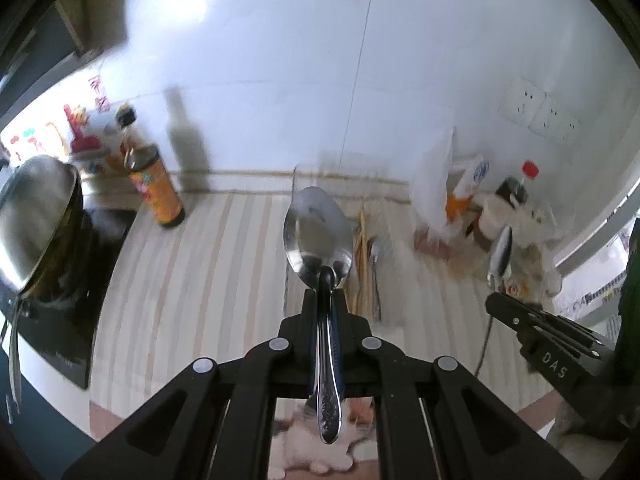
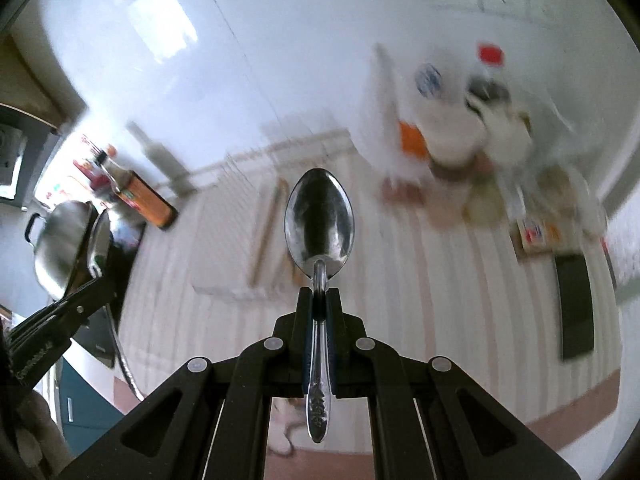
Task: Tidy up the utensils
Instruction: 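Carry both spoons into the clear basket and open both tools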
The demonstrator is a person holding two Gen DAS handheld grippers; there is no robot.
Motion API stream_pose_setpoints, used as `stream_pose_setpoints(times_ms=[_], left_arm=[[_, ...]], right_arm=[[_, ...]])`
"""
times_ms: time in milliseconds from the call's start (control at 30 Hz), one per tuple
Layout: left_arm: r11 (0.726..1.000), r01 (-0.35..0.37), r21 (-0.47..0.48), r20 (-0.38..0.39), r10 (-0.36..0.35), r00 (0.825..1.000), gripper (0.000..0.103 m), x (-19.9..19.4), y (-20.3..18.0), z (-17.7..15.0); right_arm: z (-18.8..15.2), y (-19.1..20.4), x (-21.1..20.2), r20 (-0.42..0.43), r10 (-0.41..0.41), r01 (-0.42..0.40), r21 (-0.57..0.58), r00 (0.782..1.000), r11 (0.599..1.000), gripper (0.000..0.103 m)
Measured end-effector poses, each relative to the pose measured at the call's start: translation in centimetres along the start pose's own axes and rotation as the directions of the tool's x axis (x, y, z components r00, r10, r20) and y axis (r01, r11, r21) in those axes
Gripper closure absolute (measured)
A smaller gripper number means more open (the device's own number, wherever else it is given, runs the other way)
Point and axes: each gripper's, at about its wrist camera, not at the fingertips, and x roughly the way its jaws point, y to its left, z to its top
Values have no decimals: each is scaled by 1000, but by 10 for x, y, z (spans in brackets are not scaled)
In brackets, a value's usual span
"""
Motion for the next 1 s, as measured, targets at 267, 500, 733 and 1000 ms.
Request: stream_pose_setpoints(times_ms=[267,500,733,1000], left_arm=[[999,34,-29,-48,-36,998,99,48,-8,54],[982,111,-155,-192,-140,971,99,114,4,72],[964,112,-241,-288,-182,940,99,159,15,64],[967,70,-245,-323,-149,935,99,175,20,60]], right_arm=[[66,17,34,-18,30,-31,-18,999,999,97],[91,12,95,-114,50,-47,26,992,999,97],[97,10,144,-197,65,-58,42,978,997,97],[94,11,168,-252,58,-56,16,966,998,96]])
